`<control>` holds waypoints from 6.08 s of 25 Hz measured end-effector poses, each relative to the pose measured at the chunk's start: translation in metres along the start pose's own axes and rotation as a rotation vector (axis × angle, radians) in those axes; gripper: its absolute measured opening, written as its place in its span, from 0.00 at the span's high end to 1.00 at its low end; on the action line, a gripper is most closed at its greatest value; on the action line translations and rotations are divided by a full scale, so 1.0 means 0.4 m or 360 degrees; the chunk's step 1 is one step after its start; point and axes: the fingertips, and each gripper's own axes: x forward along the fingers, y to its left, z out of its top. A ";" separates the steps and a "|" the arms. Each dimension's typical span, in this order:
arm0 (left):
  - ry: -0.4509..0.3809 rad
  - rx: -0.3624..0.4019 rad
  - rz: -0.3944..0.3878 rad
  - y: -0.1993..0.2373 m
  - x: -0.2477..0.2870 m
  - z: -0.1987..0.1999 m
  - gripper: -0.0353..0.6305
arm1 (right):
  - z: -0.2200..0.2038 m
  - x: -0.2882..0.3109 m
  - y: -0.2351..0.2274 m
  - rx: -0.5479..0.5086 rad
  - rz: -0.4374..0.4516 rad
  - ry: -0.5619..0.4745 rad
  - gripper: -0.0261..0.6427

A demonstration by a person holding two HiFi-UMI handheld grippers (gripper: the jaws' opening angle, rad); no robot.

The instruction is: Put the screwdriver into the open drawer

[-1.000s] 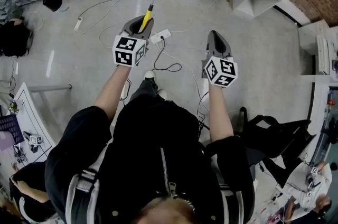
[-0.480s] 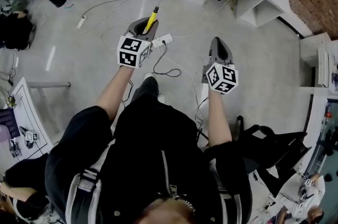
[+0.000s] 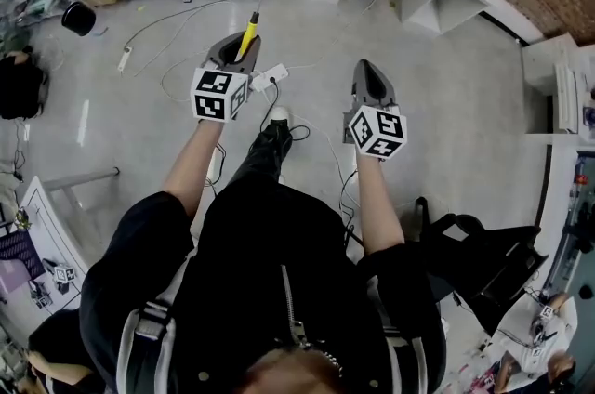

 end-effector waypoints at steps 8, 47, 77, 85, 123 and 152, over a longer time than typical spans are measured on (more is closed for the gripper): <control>0.0028 0.0002 -0.0057 0.058 0.274 0.051 0.81 | 0.056 0.220 -0.134 0.0015 -0.0030 0.0035 0.95; 0.0221 -0.0150 0.0157 0.193 1.343 0.118 0.81 | 0.281 1.159 -0.821 0.0022 0.0254 0.0163 0.95; 0.0882 -0.0517 0.0241 0.317 1.677 -0.542 0.81 | -0.096 1.340 -0.851 0.0241 0.0287 0.0654 0.95; 0.0945 -0.0513 0.0313 0.376 1.826 -0.707 0.81 | -0.203 1.306 -0.862 0.0306 0.0209 0.0751 0.95; 0.1368 -0.0603 0.0368 0.418 1.987 -1.008 0.81 | -0.357 1.201 -0.918 0.0448 0.0032 0.0901 0.95; 0.0576 -0.0197 0.0167 0.281 1.711 -0.107 0.91 | 0.124 1.370 -0.924 0.0096 0.0196 0.0500 0.96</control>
